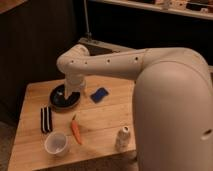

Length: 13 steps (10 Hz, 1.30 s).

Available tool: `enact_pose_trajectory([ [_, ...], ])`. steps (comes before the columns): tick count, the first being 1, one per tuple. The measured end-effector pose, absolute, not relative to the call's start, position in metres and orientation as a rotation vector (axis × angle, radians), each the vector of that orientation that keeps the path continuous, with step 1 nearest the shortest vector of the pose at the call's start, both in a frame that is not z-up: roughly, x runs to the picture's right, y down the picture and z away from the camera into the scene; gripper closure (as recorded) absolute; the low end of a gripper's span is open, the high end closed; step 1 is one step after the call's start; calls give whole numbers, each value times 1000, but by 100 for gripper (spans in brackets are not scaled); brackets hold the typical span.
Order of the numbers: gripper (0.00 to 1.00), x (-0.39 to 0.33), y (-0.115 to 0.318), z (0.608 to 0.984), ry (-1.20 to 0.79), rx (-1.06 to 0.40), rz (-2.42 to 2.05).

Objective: Place the eraser in the ceramic cup

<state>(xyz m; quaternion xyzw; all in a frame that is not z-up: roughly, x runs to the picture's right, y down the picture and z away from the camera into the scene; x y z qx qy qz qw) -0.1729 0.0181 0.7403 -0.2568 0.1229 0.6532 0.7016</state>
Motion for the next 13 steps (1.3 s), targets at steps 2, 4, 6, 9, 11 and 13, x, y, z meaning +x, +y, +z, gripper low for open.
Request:
enact_pose_trajectory([
  [2, 35, -202, 9, 747, 257, -567, 1420],
  [4, 35, -226, 4, 756, 244, -560, 1380],
  [6, 35, -251, 10, 756, 239, -558, 1333],
  [9, 35, -287, 26, 753, 216, -577, 1262],
  [11, 35, -323, 36, 755, 198, -618, 1213],
  [13, 35, -342, 50, 775, 218, -652, 1183],
])
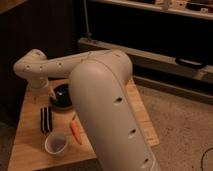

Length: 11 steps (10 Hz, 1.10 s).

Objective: Place the eraser in the ceramic cup

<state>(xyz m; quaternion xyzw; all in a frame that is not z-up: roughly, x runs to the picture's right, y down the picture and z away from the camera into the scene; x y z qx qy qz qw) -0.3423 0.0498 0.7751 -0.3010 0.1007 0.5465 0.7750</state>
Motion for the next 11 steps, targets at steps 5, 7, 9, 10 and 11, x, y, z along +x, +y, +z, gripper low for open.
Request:
enact_pose_trajectory([
  [5, 35, -367, 90, 789, 267, -719, 1135],
  [7, 35, -373, 105, 796, 280, -745, 1121],
  [9, 35, -376, 111, 803, 283, -756, 1119],
  [10, 35, -377, 115, 807, 281, -758, 1118],
  [11, 35, -377, 116, 812, 279, -755, 1118],
])
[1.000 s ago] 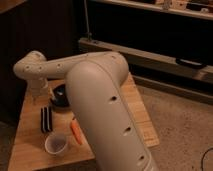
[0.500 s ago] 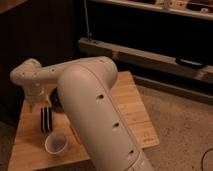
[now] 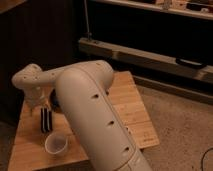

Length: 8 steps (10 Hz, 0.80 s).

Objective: Place the eraser in the ceramic cup

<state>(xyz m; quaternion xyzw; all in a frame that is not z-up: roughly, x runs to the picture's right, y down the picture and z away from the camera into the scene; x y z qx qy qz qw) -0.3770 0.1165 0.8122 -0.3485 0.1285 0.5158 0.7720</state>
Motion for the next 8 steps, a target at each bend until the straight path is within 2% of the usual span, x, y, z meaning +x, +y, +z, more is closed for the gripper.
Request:
enact_pose_trajectory([
  [8, 35, -381, 133, 855, 335, -733, 1083],
])
